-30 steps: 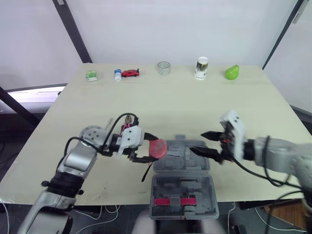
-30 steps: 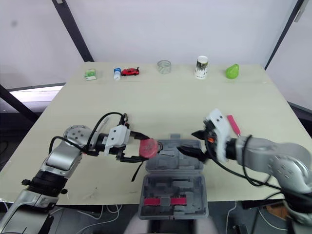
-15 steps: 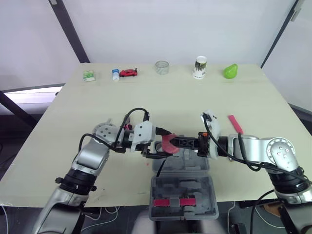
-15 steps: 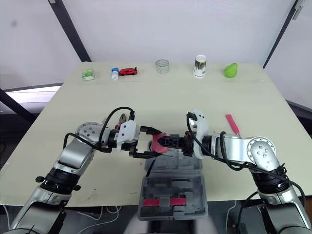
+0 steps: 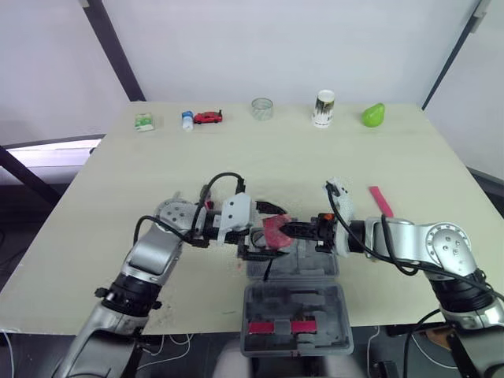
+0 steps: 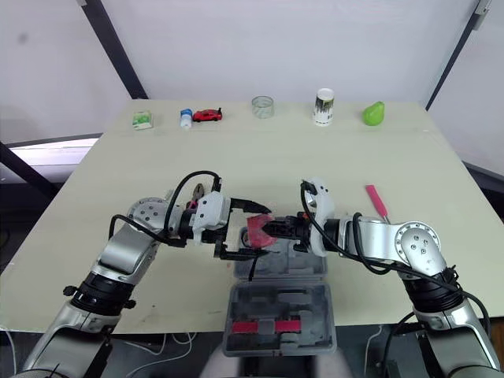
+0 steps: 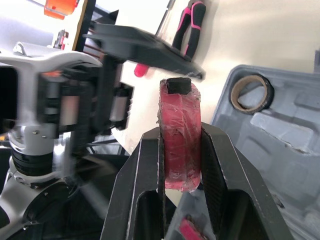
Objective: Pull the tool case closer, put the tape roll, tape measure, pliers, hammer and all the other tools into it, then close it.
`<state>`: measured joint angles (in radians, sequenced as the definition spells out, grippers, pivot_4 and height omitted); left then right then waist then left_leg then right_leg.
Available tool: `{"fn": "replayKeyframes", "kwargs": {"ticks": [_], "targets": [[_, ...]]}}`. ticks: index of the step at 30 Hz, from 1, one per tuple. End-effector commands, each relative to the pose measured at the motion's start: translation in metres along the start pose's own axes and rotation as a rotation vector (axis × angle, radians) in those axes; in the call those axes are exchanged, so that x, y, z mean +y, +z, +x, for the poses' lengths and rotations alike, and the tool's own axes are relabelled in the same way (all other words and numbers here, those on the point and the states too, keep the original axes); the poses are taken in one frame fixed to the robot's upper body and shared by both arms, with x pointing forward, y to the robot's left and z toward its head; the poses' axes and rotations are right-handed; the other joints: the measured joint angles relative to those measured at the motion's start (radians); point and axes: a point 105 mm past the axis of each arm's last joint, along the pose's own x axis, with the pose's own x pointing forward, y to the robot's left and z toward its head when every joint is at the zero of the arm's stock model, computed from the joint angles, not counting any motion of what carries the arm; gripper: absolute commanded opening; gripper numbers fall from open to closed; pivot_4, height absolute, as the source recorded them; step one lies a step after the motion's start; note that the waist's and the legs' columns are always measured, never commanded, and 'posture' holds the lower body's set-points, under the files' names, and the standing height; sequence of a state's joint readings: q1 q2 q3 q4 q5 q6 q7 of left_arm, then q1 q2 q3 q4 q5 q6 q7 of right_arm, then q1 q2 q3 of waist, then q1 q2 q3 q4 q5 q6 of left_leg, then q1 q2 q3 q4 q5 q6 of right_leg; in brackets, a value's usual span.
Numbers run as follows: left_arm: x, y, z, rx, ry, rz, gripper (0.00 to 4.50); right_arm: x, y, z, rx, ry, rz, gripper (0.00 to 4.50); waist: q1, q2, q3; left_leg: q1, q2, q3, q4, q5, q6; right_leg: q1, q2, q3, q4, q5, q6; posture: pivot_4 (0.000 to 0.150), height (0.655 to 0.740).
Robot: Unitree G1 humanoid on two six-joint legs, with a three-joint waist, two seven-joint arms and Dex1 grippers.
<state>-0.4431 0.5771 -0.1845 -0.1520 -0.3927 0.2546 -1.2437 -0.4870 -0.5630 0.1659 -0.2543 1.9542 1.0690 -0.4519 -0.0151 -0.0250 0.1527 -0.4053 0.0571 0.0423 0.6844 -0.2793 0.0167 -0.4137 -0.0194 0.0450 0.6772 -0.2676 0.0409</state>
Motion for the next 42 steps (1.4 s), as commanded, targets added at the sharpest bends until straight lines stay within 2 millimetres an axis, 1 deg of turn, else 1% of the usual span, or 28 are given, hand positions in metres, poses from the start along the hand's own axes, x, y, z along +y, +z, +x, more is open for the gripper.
{"fn": "replayKeyframes", "kwargs": {"ticks": [1,4,6,7,10,12,14,17,19,22,26,31,36,37,38,40,42], "targets": [[-0.001,0.012,-0.011,-0.108,0.049,-0.116,4.50,-0.004,-0.002,-0.030,-0.035,0.009,-0.028,0.45,0.000,0.000,0.000,-0.001,0.000,-0.001,0.000,0.000,0.000,0.000,0.000,-0.001,0.000,0.000,0.000,0.150,0.7400],[-0.006,0.003,-0.027,-0.131,0.093,-0.209,4.50,-0.023,-0.015,-0.063,-0.031,-0.059,-0.009,0.45,0.002,0.000,0.000,-0.003,0.000,-0.003,0.000,0.000,0.000,-0.002,0.000,-0.002,-0.001,0.000,0.000,0.150,0.7400],[-0.009,-0.003,-0.034,-0.128,0.120,-0.256,4.50,-0.030,-0.021,-0.079,-0.026,-0.089,0.003,0.45,0.002,0.000,0.000,-0.005,0.000,-0.005,0.000,0.000,0.000,-0.002,0.000,-0.002,-0.002,0.000,0.000,0.150,0.7400],[-0.013,-0.007,-0.041,-0.144,0.123,-0.269,4.50,-0.037,-0.026,-0.093,-0.020,-0.124,0.021,0.45,0.000,0.000,0.000,-0.005,-0.001,-0.005,0.000,0.000,0.000,-0.002,0.000,-0.003,-0.002,0.000,0.000,0.150,0.7400],[-0.026,-0.018,-0.058,-0.126,0.094,-0.319,4.50,-0.050,-0.044,-0.124,0.030,-0.211,0.071,0.45,0.001,0.001,0.000,-0.004,-0.001,-0.005,0.001,0.000,0.000,-0.002,0.000,-0.002,-0.002,0.000,0.000,0.150,0.7400],[-0.034,-0.022,-0.065,-0.117,0.057,-0.353,4.50,-0.057,-0.052,-0.138,0.054,-0.259,0.112,0.45,0.001,0.001,0.000,-0.004,-0.001,-0.005,0.001,0.000,0.000,-0.002,0.001,-0.002,-0.001,0.000,0.000,0.150,0.7400],[-0.041,-0.020,-0.067,-0.138,0.017,-0.379,4.50,-0.065,-0.056,-0.146,0.075,-0.302,0.145,0.45,0.000,0.001,0.000,-0.002,-0.001,-0.004,0.001,0.000,0.000,-0.002,0.002,-0.001,0.000,0.000,0.000,0.150,0.7400],[-0.045,-0.018,-0.068,-0.149,-0.005,-0.377,4.50,-0.074,-0.054,-0.152,0.069,-0.342,0.176,0.45,0.001,0.001,0.000,0.003,-0.001,-0.002,0.001,0.000,0.000,0.003,0.002,0.001,0.000,0.000,0.000,0.150,0.7400],[-0.045,-0.018,-0.067,-0.152,-0.006,-0.379,4.50,-0.079,-0.054,-0.152,0.074,-0.359,0.192,0.45,0.002,0.001,0.000,0.004,-0.001,-0.001,0.001,0.000,0.000,0.004,0.002,0.002,0.000,0.000,0.000,0.150,0.7400],[-0.049,-0.016,-0.062,-0.145,-0.032,-0.359,4.50,-0.090,-0.061,-0.140,0.118,-0.368,0.189,0.45,0.000,0.000,0.000,0.005,-0.001,0.001,0.000,0.000,0.000,0.004,0.002,0.003,-0.001,0.000,0.000,0.150,0.7400],[-0.049,-0.013,-0.058,-0.144,-0.043,-0.343,4.50,-0.109,-0.061,-0.129,0.128,-0.397,0.187,0.45,0.002,0.000,0.000,0.004,-0.001,0.002,-0.001,0.000,0.000,0.003,0.002,0.004,-0.001,0.000,0.000,0.150,0.7400],[-0.048,-0.010,-0.055,-0.144,-0.042,-0.336,4.50,-0.121,-0.056,-0.122,0.141,-0.423,0.161,0.45,0.003,0.001,0.000,0.004,-0.001,0.003,-0.001,0.000,0.000,0.002,0.002,0.005,-0.001,0.000,0.000,0.150,0.7400],[-0.051,-0.010,-0.055,-0.135,-0.043,-0.329,4.50,-0.131,-0.057,-0.114,0.155,-0.436,0.121,0.45,0.002,0.001,0.000,0.004,-0.001,0.003,-0.001,0.000,0.000,0.002,0.002,0.005,-0.001,0.000,0.000,0.150,0.7400],[-0.051,-0.010,-0.057,-0.132,-0.042,-0.329,4.50,-0.132,-0.057,-0.113,0.155,-0.437,0.116,1.46,0.000,0.000,0.000,0.004,-0.001,0.003,-0.001,0.000,0.000,0.002,0.002,0.005,-0.001,0.000,0.000,0.150,0.7400],[-0.052,-0.010,-0.059,-0.126,-0.042,-0.327,4.50,-0.133,-0.056,-0.114,0.146,-0.444,0.115,1.69,0.000,0.000,0.000,0.005,0.000,0.004,-0.001,0.000,0.000,0.002,0.002,0.006,-0.001,0.000,0.000,0.150,0.7400],[-0.053,-0.012,-0.062,-0.115,-0.041,-0.324,4.50,-0.134,-0.055,-0.119,0.145,-0.461,0.091,2.59,0.001,0.001,0.001,0.005,-0.001,0.004,-0.001,0.000,0.000,0.002,0.002,0.006,-0.001,0.000,0.000,0.150,0.7400],[-0.052,-0.011,-0.065,-0.107,-0.036,-0.319,4.50,-0.131,-0.052,-0.127,0.156,-0.488,0.020,3.67,0.003,0.001,0.001,0.004,0.000,0.004,-0.001,0.000,0.000,0.002,0.002,0.006,-0.001,0.000,0.000,0.150,0.7400]]}}
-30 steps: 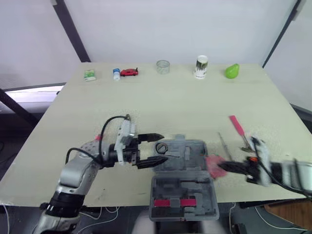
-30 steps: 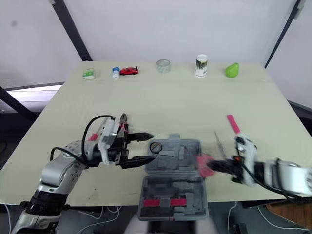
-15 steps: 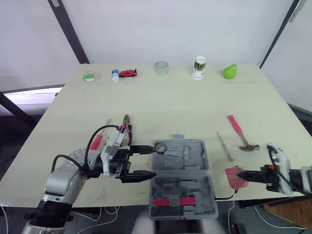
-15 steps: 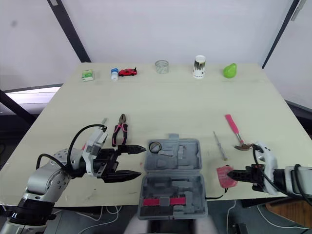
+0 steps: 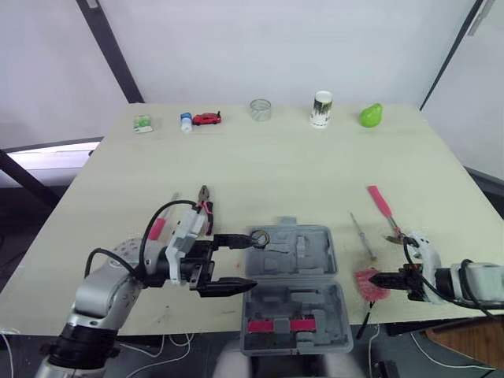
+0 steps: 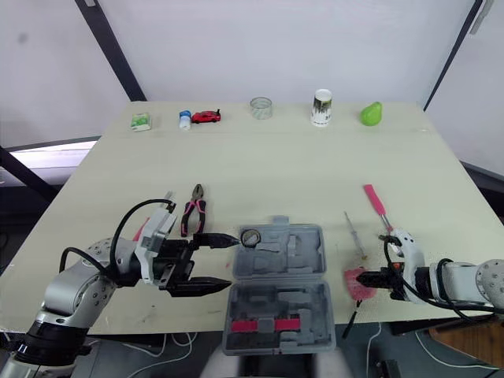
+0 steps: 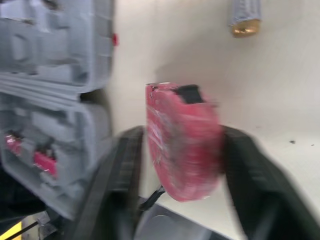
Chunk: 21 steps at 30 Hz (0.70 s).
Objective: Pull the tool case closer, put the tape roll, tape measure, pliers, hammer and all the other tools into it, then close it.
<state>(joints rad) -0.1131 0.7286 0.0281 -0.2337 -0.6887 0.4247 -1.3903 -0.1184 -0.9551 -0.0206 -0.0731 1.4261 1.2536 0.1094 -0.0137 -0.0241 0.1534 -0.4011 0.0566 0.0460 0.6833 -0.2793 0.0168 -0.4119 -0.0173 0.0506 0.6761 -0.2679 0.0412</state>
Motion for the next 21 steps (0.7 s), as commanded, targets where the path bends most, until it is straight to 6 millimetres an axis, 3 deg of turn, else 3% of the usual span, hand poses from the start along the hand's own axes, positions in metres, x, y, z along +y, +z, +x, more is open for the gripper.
{"fn": "replayKeyframes", "kwargs": {"ticks": [1,2,5,8,12,15,21], "targets": [[-0.004,0.011,-0.003,0.011,-0.004,0.065,4.50,0.004,0.010,-0.021,-0.041,-0.046,-0.142,4.08,0.004,0.001,0.001,0.000,0.000,0.000,0.000,0.000,0.000,0.000,0.000,0.000,0.000,0.000,0.000,0.150,0.7400],[-0.003,0.012,-0.004,0.017,0.015,0.078,4.50,0.006,0.011,-0.027,-0.050,-0.064,-0.207,4.34,0.004,0.002,0.001,0.000,0.000,0.000,0.000,0.000,0.000,0.000,0.000,0.000,0.000,0.000,0.000,0.150,0.7400],[0.002,0.013,-0.006,-0.006,0.088,0.113,4.50,0.016,0.009,-0.039,-0.069,-0.073,-0.380,4.34,0.003,0.002,0.001,-0.001,0.000,0.000,0.000,0.000,0.000,0.000,-0.001,0.000,-0.001,0.000,0.000,0.150,0.7400],[0.004,0.019,-0.011,-0.059,0.119,0.156,4.50,0.033,0.010,-0.049,-0.165,-0.017,-0.694,4.34,0.003,0.002,0.001,0.000,0.000,-0.001,0.000,0.000,0.000,0.000,0.000,-0.001,-0.001,0.000,0.000,0.150,0.7400],[0.001,0.023,-0.023,-0.070,0.073,0.119,4.50,0.027,0.002,-0.056,-0.095,-0.006,-0.963,4.34,0.001,0.002,0.001,0.000,0.000,0.000,0.000,0.000,0.000,0.001,0.000,-0.001,-0.001,0.000,0.001,0.150,0.7400],[0.000,0.017,-0.030,-0.049,0.051,0.094,4.50,0.029,0.003,-0.050,-0.069,0.017,-1.132,4.34,-0.004,0.001,0.001,0.003,0.000,0.001,0.000,0.000,0.000,0.001,0.000,0.000,-0.001,-0.002,0.003,0.150,0.7400],[0.002,0.012,-0.031,-0.037,0.047,0.093,4.50,0.022,0.003,-0.029,0.017,0.058,-1.310,4.34,0.004,0.001,0.002,0.002,0.000,0.001,0.000,0.000,0.000,0.001,0.000,0.000,-0.001,0.000,0.000,0.150,0.7400]]}}
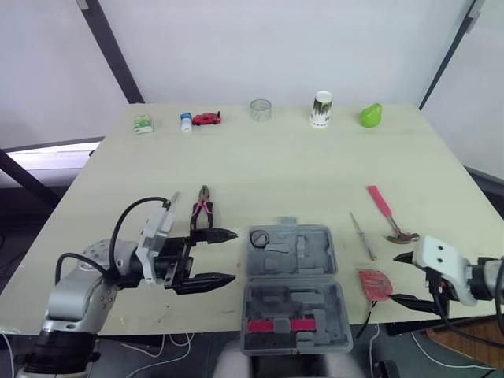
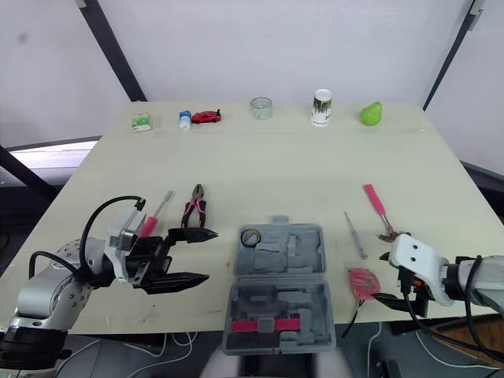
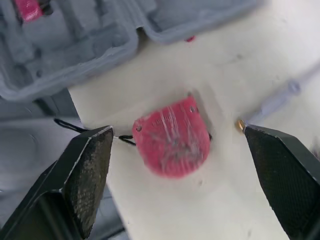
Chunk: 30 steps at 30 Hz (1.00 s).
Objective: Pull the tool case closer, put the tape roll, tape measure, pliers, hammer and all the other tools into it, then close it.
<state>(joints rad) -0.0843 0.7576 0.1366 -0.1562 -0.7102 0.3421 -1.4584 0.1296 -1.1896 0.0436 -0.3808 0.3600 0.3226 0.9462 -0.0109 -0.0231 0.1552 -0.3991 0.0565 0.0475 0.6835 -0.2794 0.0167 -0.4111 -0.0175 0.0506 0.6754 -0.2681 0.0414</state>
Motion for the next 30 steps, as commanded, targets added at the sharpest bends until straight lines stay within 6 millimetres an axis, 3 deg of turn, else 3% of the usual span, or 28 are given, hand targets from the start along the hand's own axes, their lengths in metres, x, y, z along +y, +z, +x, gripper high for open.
{"fn": "replayKeyframes", "kwargs": {"ticks": [1,15,30], "targets": [[-0.002,0.005,0.001,-0.006,-0.025,0.035,4.50,-0.002,-0.002,0.006,0.023,0.030,-0.083,4.34,0.002,0.000,0.000,-0.001,0.000,0.000,0.000,0.000,0.000,0.000,0.000,0.000,0.000,0.000,0.000,0.150,0.7400],[-0.013,-0.002,-0.001,-0.017,-0.052,0.020,4.50,-0.009,-0.019,0.035,0.080,0.116,-0.224,4.34,0.001,0.000,0.001,0.000,0.000,0.001,0.001,0.000,0.000,0.000,0.000,0.001,0.002,0.000,0.000,0.150,0.7400],[-0.014,-0.007,-0.003,-0.019,-0.050,0.016,4.50,-0.009,-0.024,0.043,0.077,0.136,-0.216,4.34,0.000,0.000,0.001,0.000,0.000,0.001,0.001,0.000,0.000,0.000,0.000,0.001,0.002,0.000,0.000,0.150,0.7400]]}}
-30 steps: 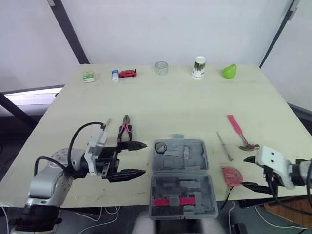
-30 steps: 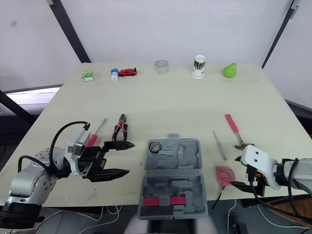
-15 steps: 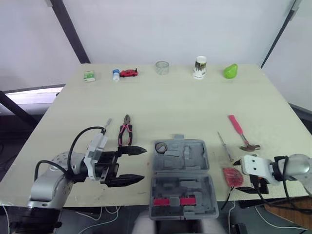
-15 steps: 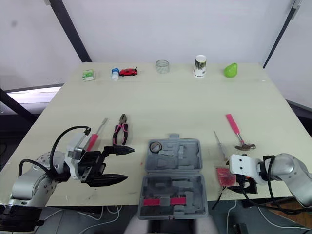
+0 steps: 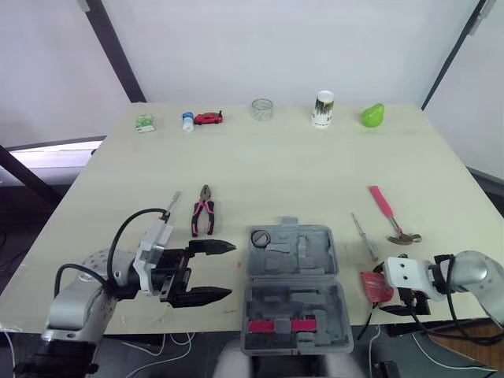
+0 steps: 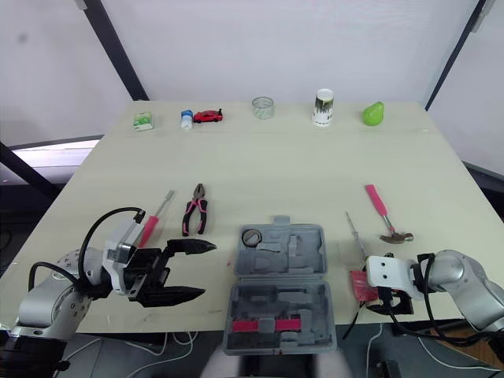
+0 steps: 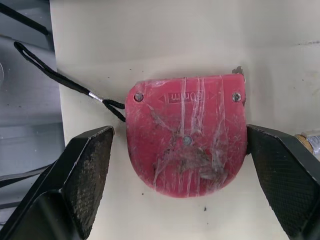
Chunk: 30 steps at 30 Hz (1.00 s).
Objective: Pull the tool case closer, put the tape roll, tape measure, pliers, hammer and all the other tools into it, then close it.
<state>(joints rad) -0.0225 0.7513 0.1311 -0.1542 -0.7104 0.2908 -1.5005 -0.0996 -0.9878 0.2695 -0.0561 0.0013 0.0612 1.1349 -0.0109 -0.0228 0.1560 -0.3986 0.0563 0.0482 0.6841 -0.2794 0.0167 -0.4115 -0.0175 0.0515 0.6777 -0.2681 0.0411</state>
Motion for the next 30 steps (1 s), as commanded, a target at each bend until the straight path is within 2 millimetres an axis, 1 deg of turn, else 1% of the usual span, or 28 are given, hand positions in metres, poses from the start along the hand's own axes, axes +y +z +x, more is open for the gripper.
{"fn": "replayKeyframes", "kwargs": {"ticks": [1,2,3,4,5,6,7,10,12,13,15,17,19,20,21,22,24,27,30], "targets": [[-0.003,0.004,-0.001,-0.012,-0.019,0.031,4.50,-0.006,0.004,-0.003,-0.005,-0.016,-0.023,4.34,0.000,0.000,0.000,0.000,0.000,0.000,0.000,0.000,0.000,0.000,0.000,0.000,0.000,0.000,0.000,0.150,0.7400],[-0.003,0.004,0.000,-0.013,-0.020,0.032,4.50,-0.007,0.004,-0.003,-0.005,-0.018,-0.024,3.98,0.000,0.000,0.000,0.000,0.000,0.000,0.000,0.000,0.000,0.000,0.000,0.000,0.000,0.000,0.000,0.150,0.7400],[-0.003,0.004,0.000,-0.014,-0.020,0.032,4.50,-0.007,0.004,-0.002,-0.007,-0.021,-0.023,3.83,0.001,0.000,0.000,0.000,0.000,0.000,0.000,0.000,0.000,0.000,0.000,0.000,0.000,0.000,0.000,0.150,0.7400],[-0.003,0.003,0.000,-0.015,-0.020,0.033,4.50,-0.007,0.005,-0.002,-0.008,-0.023,-0.021,3.53,0.001,0.000,0.000,0.000,0.000,0.000,0.000,0.000,0.000,0.000,0.000,0.000,0.000,0.000,0.000,0.150,0.7400],[-0.003,0.003,0.000,-0.016,-0.020,0.034,4.50,-0.007,0.005,-0.002,-0.009,-0.024,-0.022,3.10,0.000,0.000,0.000,0.000,0.000,0.000,0.000,0.000,0.000,0.000,0.000,0.000,0.000,0.000,0.000,0.150,0.7400],[-0.003,0.003,0.000,-0.017,-0.020,0.034,4.50,-0.007,0.005,-0.002,-0.009,-0.024,-0.022,2.91,0.000,0.000,0.000,0.000,0.000,0.000,0.000,0.000,0.000,0.000,0.000,0.000,0.000,0.000,0.000,0.150,0.7400],[-0.003,0.003,0.000,-0.019,-0.018,0.035,4.50,-0.008,0.006,-0.004,0.000,-0.025,-0.037,2.85,0.000,0.000,0.000,0.000,0.000,0.000,0.000,0.000,0.000,0.000,0.000,0.000,0.000,0.000,0.000,0.150,0.7400],[-0.002,0.002,0.001,-0.024,-0.013,0.039,4.50,-0.010,0.012,-0.011,0.016,-0.031,-0.073,2.85,0.000,0.000,0.000,0.000,0.000,0.000,0.000,0.000,0.000,0.000,0.000,0.000,0.000,0.000,0.000,0.150,0.7400],[-0.002,0.002,0.001,-0.029,-0.006,0.042,4.50,-0.014,0.024,-0.017,0.024,-0.043,-0.117,2.85,0.000,0.001,0.000,0.000,0.000,0.000,0.000,0.000,0.000,0.000,0.000,0.000,0.000,0.000,0.000,0.150,0.7400],[-0.001,0.002,0.000,-0.034,0.006,0.046,4.50,-0.021,0.038,-0.021,0.007,-0.067,-0.121,2.85,-0.001,0.001,0.000,0.000,0.000,0.000,0.000,0.000,0.000,0.000,0.000,0.000,0.000,0.000,0.000,0.150,0.7400],[0.001,0.003,-0.001,-0.043,0.027,0.050,4.50,-0.028,0.059,-0.028,-0.012,-0.094,-0.131,2.85,-0.006,0.001,0.001,0.000,0.000,0.000,0.000,0.000,0.000,0.000,0.000,0.000,0.001,0.000,0.000,0.150,0.7400],[0.002,0.002,-0.004,-0.048,0.056,0.052,4.50,-0.041,0.086,-0.038,0.102,-0.114,-0.216,2.85,-0.009,0.002,0.001,0.001,0.000,0.000,0.000,0.000,0.000,-0.001,0.001,0.001,0.002,0.000,0.000,0.150,0.7400],[0.003,0.001,-0.007,-0.051,0.081,0.053,4.50,-0.046,0.117,-0.042,0.100,-0.073,-0.193,2.85,-0.013,0.005,0.003,0.002,0.001,0.000,0.001,0.000,0.000,-0.001,0.001,0.001,0.002,0.000,0.000,0.150,0.7400],[0.004,0.001,-0.008,-0.052,0.091,0.053,4.50,-0.049,0.129,-0.042,0.110,-0.058,-0.180,2.85,-0.014,0.005,0.003,0.001,0.001,0.000,0.000,0.000,0.000,-0.002,0.001,0.001,0.002,0.000,0.000,0.150,0.7400],[0.005,0.000,-0.009,-0.053,0.102,0.054,4.50,-0.052,0.140,-0.040,0.125,-0.031,-0.188,2.85,-0.012,0.005,0.003,0.001,0.001,-0.001,0.000,0.000,0.000,-0.002,0.001,0.001,0.002,0.000,-0.001,0.150,0.7400],[0.006,0.000,-0.009,-0.055,0.112,0.056,4.50,-0.056,0.147,-0.039,0.164,-0.027,-0.204,2.85,-0.009,0.005,0.003,0.001,0.001,-0.001,0.000,0.000,0.000,-0.002,0.001,0.000,0.002,0.000,-0.001,0.150,0.7400],[0.007,0.000,-0.011,-0.058,0.130,0.059,4.50,-0.070,0.164,-0.030,0.184,-0.027,-0.215,2.85,-0.003,0.005,0.003,0.000,0.001,-0.002,-0.001,0.000,0.000,-0.003,0.000,-0.002,0.002,-0.001,-0.003,0.150,0.7400],[0.009,-0.002,-0.014,-0.056,0.143,0.064,4.50,-0.084,0.169,-0.015,0.266,-0.012,-0.248,2.85,0.003,0.005,0.003,-0.001,0.000,-0.001,-0.001,0.000,0.000,-0.003,-0.001,-0.003,0.001,-0.001,-0.003,0.150,0.7400],[0.011,-0.004,-0.017,-0.056,0.163,0.070,4.50,-0.093,0.165,0.005,0.329,0.016,-0.209,2.85,0.004,0.005,0.003,-0.004,-0.001,0.000,0.000,0.000,0.000,-0.004,-0.004,-0.005,0.000,-0.001,-0.002,0.150,0.7400]]}}
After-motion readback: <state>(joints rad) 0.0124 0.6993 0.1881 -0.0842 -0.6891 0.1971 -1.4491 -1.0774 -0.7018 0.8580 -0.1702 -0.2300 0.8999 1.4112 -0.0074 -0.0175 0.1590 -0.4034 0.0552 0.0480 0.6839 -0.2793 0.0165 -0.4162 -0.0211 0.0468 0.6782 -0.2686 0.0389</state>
